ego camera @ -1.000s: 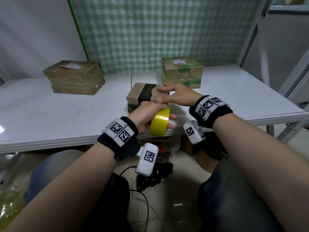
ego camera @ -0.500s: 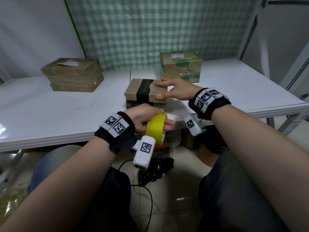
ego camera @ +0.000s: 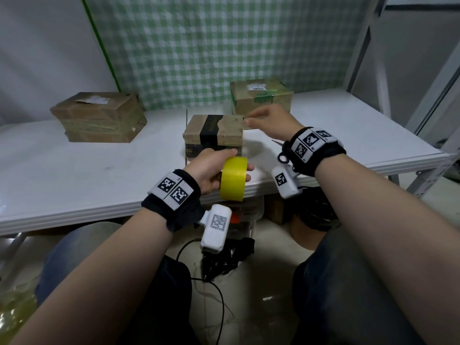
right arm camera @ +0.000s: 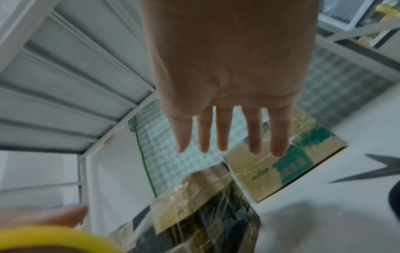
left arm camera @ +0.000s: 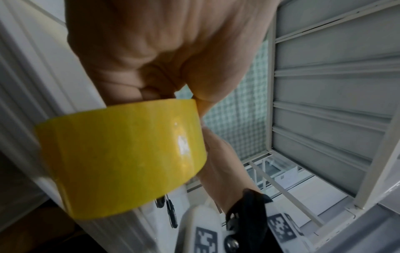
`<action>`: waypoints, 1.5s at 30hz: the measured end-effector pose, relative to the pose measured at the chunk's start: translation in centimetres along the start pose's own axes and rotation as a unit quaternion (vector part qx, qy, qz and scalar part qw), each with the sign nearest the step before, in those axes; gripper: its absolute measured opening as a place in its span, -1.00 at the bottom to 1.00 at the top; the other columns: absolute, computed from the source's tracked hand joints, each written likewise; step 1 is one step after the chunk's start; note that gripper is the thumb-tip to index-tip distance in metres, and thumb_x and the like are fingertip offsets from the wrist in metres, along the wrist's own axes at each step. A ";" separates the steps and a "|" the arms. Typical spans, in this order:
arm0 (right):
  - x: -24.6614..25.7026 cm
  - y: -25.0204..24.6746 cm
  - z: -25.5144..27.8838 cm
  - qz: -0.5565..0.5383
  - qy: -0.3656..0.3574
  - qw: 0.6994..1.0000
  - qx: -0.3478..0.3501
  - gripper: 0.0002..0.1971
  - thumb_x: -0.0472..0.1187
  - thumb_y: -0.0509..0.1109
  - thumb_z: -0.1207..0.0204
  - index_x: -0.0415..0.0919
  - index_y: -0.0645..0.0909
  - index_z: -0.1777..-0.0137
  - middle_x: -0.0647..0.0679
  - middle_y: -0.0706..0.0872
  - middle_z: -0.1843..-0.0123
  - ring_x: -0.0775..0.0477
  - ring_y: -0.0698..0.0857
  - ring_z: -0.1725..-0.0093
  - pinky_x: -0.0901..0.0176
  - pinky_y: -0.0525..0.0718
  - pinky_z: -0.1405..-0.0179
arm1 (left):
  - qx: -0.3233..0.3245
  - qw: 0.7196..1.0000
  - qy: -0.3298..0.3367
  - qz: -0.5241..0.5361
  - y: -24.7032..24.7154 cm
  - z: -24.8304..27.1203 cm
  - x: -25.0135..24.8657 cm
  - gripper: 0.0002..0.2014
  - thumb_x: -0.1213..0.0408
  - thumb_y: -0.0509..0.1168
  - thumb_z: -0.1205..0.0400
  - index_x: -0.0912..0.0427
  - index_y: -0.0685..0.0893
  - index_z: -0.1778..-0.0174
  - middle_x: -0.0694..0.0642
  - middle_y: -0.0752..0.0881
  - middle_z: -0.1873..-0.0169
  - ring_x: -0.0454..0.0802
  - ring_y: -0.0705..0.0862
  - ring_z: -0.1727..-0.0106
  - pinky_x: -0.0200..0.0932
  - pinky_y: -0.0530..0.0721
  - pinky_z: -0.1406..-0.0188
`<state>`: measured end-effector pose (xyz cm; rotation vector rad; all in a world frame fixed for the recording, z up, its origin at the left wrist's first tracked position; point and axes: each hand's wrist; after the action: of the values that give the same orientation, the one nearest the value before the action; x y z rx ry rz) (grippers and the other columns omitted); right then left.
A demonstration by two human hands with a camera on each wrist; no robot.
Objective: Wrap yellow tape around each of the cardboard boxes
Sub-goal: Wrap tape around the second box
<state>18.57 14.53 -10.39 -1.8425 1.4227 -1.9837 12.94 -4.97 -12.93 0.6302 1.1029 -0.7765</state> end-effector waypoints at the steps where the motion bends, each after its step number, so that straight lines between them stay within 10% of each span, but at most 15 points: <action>1: -0.4 -0.6 0.3 0.027 0.016 0.999 -0.023 -0.74 -0.04 0.49 -0.63 -0.11 0.80 -0.24 0.01 0.78 -0.23 0.00 0.70 -0.27 0.18 0.54 -0.14 | 0.001 1.000 0.001 -0.001 0.0 0.0 0.0 -0.70 0.16 0.17 -0.84 0.28 0.54 -0.39 0.29 0.87 0.03 0.20 0.86 0.22 0.23 0.76 -0.14; 14: -6.5 -3.7 4.3 0.315 0.224 0.922 -0.002 -0.48 0.36 0.51 -0.40 -0.12 0.53 0.15 -0.07 0.69 0.15 -0.21 0.70 0.09 0.05 0.63 0.11 | -0.010 1.000 -0.011 -0.005 0.2 -0.5 -0.1 -0.65 0.15 0.18 -0.84 0.31 0.56 -0.43 0.25 0.87 0.03 0.15 0.86 0.24 0.11 0.82 0.00; 22: -5.6 -3.5 4.7 0.280 0.231 0.932 -0.001 -0.63 0.00 0.66 -0.22 -0.25 0.65 0.16 -0.07 0.74 0.28 -0.12 0.70 0.33 0.20 0.60 0.38 | -0.008 1.000 -0.015 -0.008 -0.1 -0.7 0.0 -0.65 0.15 0.19 -0.83 0.30 0.57 -0.43 0.26 0.87 0.00 0.16 0.86 0.20 0.15 0.80 -0.09; 26: -5.3 -3.7 4.3 -0.023 0.217 0.976 0.010 -0.73 -0.09 0.60 -0.40 -0.33 0.75 0.12 -0.11 0.87 0.21 -0.03 0.65 0.49 0.29 0.56 0.50 | -0.011 1.000 -0.016 -0.007 -0.1 -0.6 -0.1 -0.63 0.14 0.21 -0.82 0.30 0.55 -0.45 0.28 0.86 -0.04 0.19 0.86 0.16 0.17 0.78 -0.12; 30: -4.2 -4.2 4.2 -0.206 0.118 0.955 0.175 -0.65 0.01 0.61 -0.50 -0.29 0.71 -0.02 -0.07 0.80 0.00 0.02 0.55 0.35 0.16 0.49 0.32 | -0.011 1.000 -0.015 -0.012 -0.2 -0.5 0.0 -0.62 0.13 0.21 -0.82 0.32 0.56 -0.45 0.27 0.86 -0.04 0.19 0.85 0.16 0.17 0.77 -0.15; 40: -6.0 -5.1 4.4 -0.035 0.192 0.931 0.307 -0.09 0.38 0.80 0.17 -0.19 0.76 -0.12 -0.07 0.80 0.05 0.03 0.62 0.34 0.23 0.58 0.28 | -0.008 1.000 -0.014 -0.016 -0.4 -0.3 0.0 -0.63 0.13 0.21 -0.81 0.34 0.58 -0.40 0.28 0.84 -0.06 0.22 0.81 0.13 0.21 0.72 -0.22; 45: -5.0 -4.1 4.6 -0.058 0.181 0.930 0.315 -0.13 0.25 0.71 -0.07 -0.34 0.72 -0.29 -0.14 0.78 0.01 0.00 0.61 0.33 0.30 0.63 0.42 | -0.008 1.000 -0.012 -0.020 -0.3 -0.1 -0.1 -0.64 0.14 0.22 -0.81 0.34 0.57 -0.40 0.29 0.85 -0.06 0.20 0.83 0.17 0.16 0.76 -0.11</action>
<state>25.80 17.37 -12.11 -1.3417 0.5902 -2.5340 12.60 -5.02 -12.91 0.5848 1.1028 -0.8066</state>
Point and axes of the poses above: each hand's wrist, its own z-axis away from the middle knuckle, its own y-axis out of the palm, x = y × z
